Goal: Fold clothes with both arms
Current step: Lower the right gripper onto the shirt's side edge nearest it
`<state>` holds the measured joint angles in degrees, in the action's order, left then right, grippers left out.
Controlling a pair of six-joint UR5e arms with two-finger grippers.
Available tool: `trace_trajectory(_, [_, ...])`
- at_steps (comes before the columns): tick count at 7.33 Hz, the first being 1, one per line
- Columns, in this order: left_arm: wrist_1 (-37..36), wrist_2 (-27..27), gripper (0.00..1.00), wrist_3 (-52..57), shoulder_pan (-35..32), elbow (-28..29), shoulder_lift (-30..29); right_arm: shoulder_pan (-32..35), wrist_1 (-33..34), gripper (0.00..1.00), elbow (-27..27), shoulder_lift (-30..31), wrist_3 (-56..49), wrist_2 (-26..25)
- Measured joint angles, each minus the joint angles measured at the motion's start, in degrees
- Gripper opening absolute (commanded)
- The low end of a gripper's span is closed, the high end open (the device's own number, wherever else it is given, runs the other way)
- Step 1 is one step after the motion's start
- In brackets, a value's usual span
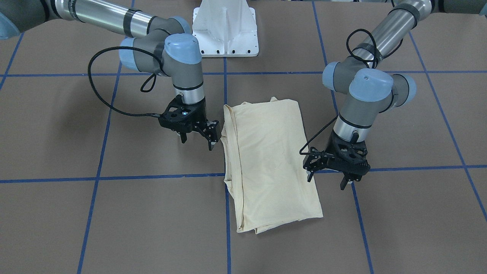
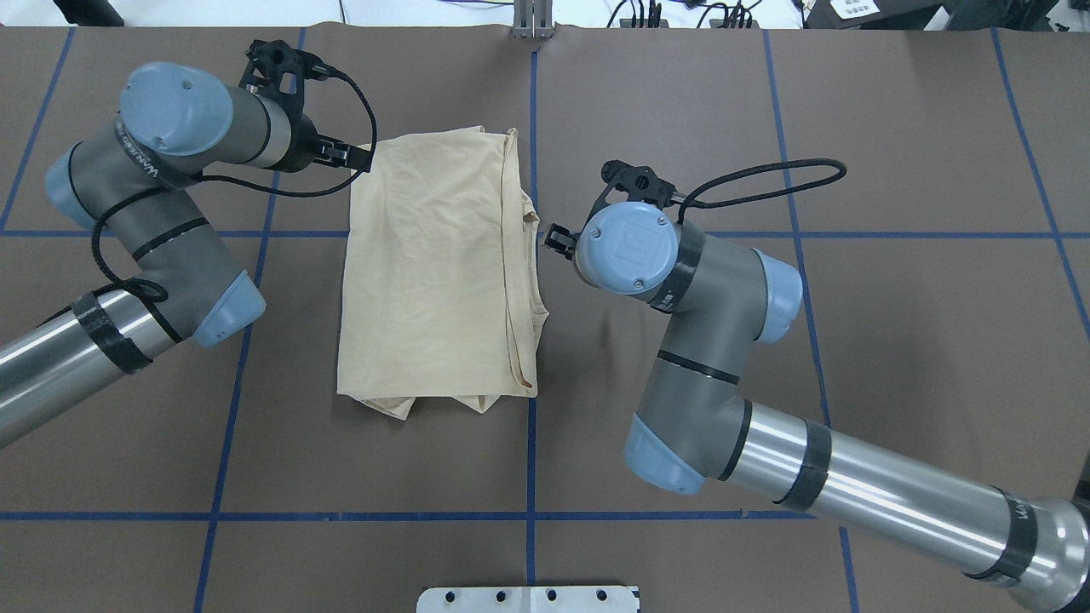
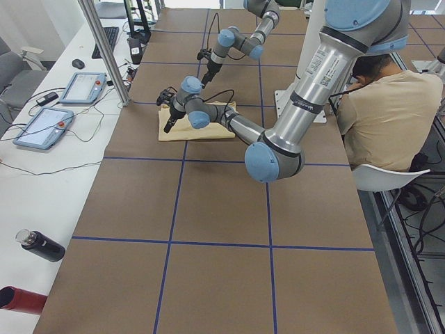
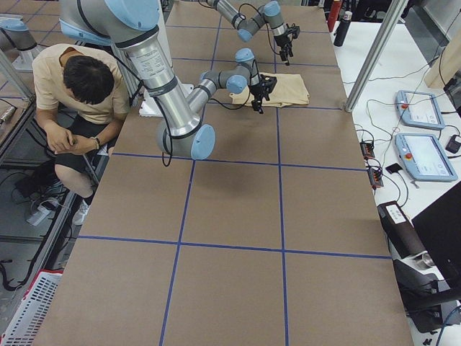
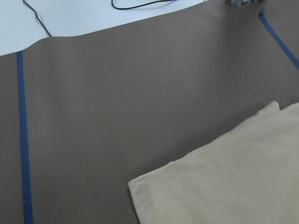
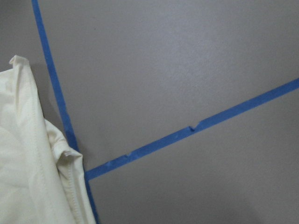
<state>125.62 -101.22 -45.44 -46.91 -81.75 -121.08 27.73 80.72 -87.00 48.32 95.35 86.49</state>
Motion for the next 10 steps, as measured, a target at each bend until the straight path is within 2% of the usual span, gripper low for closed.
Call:
trace_trajectory(1, [0.0, 0.0, 1.00, -0.3, 0.1, -0.3, 0.2, -1.7, 1.3, 0.41, 2.1, -2.3, 1.5, -1.5])
trace_trajectory(3, [0.1, 0.0, 1.00, -0.5, 0.2, -0.5, 0.3, -4.1, 2.1, 0.40, 4.1, -3.8, 2.4, -2.5])
trace_trajectory(4, [0.1, 0.0, 1.00, -0.5, 0.2, -0.5, 0.3, -4.8, 2.2, 0.35, 4.6, -3.9, 2.4, -2.6])
trace_trajectory(7, [0.1, 0.0, 1.00, -0.5, 0.2, -0.5, 0.3, -6.0, 2.3, 0.34, 4.9, -4.0, 2.4, -2.7])
trace_trajectory(8, [0.1, 0.0, 1.00, -0.5, 0.3, -0.5, 0.3, -6.2, 2.3, 0.24, 4.9, -4.0, 2.4, -2.7])
trace_trajectory(9, [0.1, 0.0, 1.00, -0.5, 0.3, -0.4, 0.3, -6.2, 2.3, 0.09, 4.9, -4.1, 2.4, -2.7])
trace_trajectory(10, [0.1, 0.0, 1.00, -0.5, 0.3, -0.4, 0.4, -6.3, 2.3, 0.00, 4.9, -4.3, 2.4, -2.8])
